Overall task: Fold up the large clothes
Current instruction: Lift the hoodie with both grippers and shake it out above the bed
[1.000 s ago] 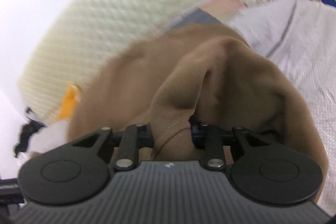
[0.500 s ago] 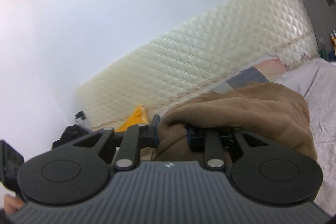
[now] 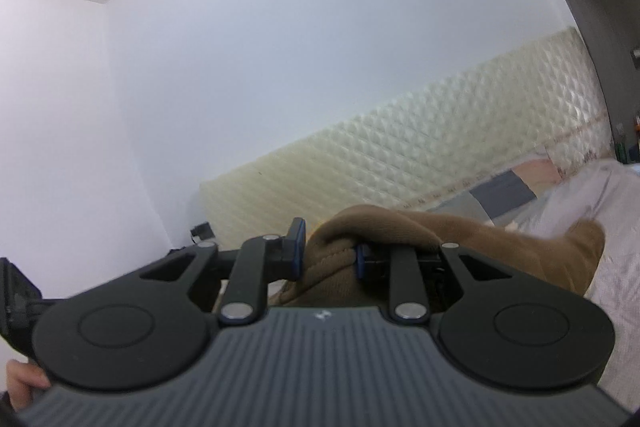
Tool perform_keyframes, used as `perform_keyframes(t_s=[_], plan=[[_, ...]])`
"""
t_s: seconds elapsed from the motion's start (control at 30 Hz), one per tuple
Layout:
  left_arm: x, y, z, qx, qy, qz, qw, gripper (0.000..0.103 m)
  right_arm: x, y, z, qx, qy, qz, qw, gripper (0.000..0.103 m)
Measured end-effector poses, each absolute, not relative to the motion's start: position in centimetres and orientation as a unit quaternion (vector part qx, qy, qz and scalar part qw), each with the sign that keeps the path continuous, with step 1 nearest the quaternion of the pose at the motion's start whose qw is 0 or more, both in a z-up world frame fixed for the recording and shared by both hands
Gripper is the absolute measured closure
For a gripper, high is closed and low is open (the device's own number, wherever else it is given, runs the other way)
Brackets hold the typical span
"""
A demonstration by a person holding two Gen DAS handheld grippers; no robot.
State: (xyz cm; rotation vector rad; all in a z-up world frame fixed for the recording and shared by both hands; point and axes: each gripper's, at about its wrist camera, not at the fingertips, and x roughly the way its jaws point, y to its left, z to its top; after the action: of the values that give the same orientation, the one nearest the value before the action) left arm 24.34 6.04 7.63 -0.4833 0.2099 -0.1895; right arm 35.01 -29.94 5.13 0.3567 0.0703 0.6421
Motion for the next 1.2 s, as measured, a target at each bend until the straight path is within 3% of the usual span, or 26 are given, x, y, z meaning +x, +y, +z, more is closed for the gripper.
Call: perform_keyframes(t_s=[0.57, 0.77, 0.97, 1.2], plan=[[13.1, 11.2, 33.1, -0.179, -0.006, -0.051, 0.983, 0.084, 28.0, -26.9, 22.2, 0.177, -0.088, 0.383, 0.902, 0.076], [8.6, 12.2, 39.0, -0.151, -0.046, -0.037, 0.987, 0.084, 27.6, -26.1, 26.2, 0.167, -0.131, 0.407, 0.888, 0.076], [12.5, 14.4, 38.0, -0.118, -0.003, -0.009, 0.993, 0.084, 32.7, -23.6, 24.8, 0.157, -0.098, 0.412, 0.892, 0.076], [26.5, 20.6, 27.1, -0.136, 0.078, 0.025, 0.987, 0.084, 47.2, -17.0, 14.2, 0.141, 0.003, 0.385, 0.912, 0.076]])
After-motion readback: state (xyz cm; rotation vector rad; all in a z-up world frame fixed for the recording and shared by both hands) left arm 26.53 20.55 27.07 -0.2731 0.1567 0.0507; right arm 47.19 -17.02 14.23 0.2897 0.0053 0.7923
